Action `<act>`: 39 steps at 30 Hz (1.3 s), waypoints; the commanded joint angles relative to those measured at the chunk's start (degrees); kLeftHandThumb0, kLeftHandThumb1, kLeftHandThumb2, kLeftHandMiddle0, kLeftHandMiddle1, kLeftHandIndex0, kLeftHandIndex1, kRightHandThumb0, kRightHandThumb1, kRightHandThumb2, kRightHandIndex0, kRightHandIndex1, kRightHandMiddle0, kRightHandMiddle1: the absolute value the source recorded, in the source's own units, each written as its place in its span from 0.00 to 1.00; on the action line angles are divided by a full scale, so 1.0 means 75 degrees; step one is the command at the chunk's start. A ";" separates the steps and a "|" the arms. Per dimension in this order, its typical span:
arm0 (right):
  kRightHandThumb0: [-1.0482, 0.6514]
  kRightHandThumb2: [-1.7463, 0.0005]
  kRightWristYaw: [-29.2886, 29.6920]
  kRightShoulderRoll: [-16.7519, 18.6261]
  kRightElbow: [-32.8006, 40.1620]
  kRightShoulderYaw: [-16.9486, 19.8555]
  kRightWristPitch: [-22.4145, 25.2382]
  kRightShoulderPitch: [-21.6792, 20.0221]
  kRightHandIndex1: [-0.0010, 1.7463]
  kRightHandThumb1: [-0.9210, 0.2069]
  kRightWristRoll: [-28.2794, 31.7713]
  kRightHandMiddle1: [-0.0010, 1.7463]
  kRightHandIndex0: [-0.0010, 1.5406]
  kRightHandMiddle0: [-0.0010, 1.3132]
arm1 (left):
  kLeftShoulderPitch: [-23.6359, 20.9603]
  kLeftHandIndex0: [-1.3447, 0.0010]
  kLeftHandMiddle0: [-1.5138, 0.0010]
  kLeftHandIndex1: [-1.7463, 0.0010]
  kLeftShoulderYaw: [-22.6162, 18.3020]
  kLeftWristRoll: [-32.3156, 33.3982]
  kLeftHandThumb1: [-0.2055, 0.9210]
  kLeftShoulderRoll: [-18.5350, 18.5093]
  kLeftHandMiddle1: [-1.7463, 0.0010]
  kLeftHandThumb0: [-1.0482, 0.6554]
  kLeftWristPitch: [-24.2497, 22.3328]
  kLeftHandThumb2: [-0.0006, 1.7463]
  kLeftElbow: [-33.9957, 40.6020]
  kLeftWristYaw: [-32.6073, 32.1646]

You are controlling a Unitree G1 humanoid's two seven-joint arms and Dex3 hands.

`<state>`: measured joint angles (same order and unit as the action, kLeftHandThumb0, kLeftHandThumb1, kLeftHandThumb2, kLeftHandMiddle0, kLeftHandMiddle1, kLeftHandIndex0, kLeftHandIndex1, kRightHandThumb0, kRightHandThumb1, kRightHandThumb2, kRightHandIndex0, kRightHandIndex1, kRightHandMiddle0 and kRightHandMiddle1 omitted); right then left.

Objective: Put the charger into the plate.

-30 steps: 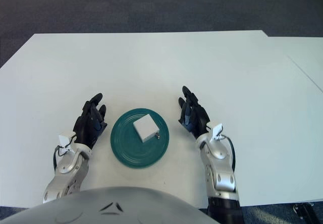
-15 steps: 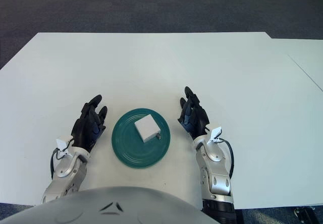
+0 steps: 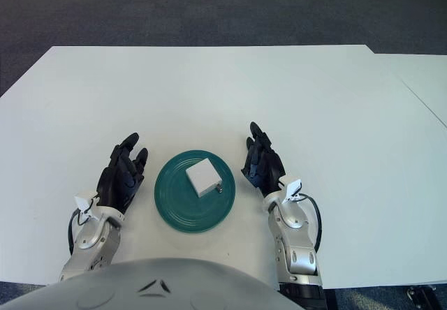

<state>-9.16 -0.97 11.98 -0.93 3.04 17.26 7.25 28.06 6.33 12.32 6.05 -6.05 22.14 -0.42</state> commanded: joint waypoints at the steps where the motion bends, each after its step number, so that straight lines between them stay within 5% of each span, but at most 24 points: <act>1: 0.00 0.42 0.0062 0.0023 -0.0427 -0.0096 0.0216 0.0275 0.02 0.00 -0.0089 0.08 0.09 0.09 | 0.0218 1.00 0.86 0.63 -0.0050 0.0201 1.00 -0.0002 1.00 0.00 -0.0119 0.56 -0.0240 0.0142; 10: 0.00 0.42 -0.0034 -0.0048 -0.0689 -0.0151 -0.0195 0.0220 0.01 0.00 -0.0029 0.10 0.09 0.09 | 0.0231 1.00 0.87 0.64 -0.0063 0.0248 1.00 0.0023 1.00 0.00 0.0100 0.54 -0.0371 0.0235; 14: 0.00 0.43 -0.0221 -0.0061 -0.1111 -0.0119 -0.1012 0.0099 0.00 0.00 0.0007 0.19 0.09 0.03 | 0.0109 1.00 0.85 0.64 -0.0106 0.0113 1.00 0.0075 0.99 0.00 0.0339 0.54 -0.0608 0.0149; 21: 0.00 0.44 0.0218 0.0393 -0.3216 -0.0031 -0.3254 -0.0521 0.00 0.00 -0.0376 0.24 0.08 0.00 | -0.0558 1.00 0.85 0.65 -0.0454 -0.0192 1.00 0.0302 1.00 0.00 0.2018 0.54 -0.2295 0.0115; 27: 0.00 0.45 0.0735 0.0740 -0.4102 0.0097 -0.4461 -0.0763 0.00 0.00 -0.0539 0.21 0.04 0.00 | -0.0844 1.00 0.85 0.67 -0.0596 -0.0342 1.00 0.0369 1.00 0.00 0.3404 0.54 -0.3269 0.0142; 32: 0.00 0.46 0.0967 0.0860 -0.4545 0.0177 -0.4781 -0.0989 0.00 0.00 -0.0630 0.18 0.03 0.00 | -0.1202 0.99 0.84 0.66 -0.0655 -0.0639 1.00 0.0466 0.99 0.00 0.4096 0.54 -0.3776 -0.0201; 39: 0.00 0.46 0.1374 0.0973 -0.4654 0.0337 -0.4734 -0.1100 0.00 0.00 -0.0754 0.16 0.03 0.00 | -0.1354 1.00 0.86 0.65 -0.0548 -0.0980 1.00 0.0551 1.00 0.00 0.4223 0.53 -0.3914 -0.0690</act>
<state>-0.47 3.87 -16.28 1.00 -31.00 6.26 0.84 17.84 2.22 6.01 6.70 26.98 -4.57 -3.53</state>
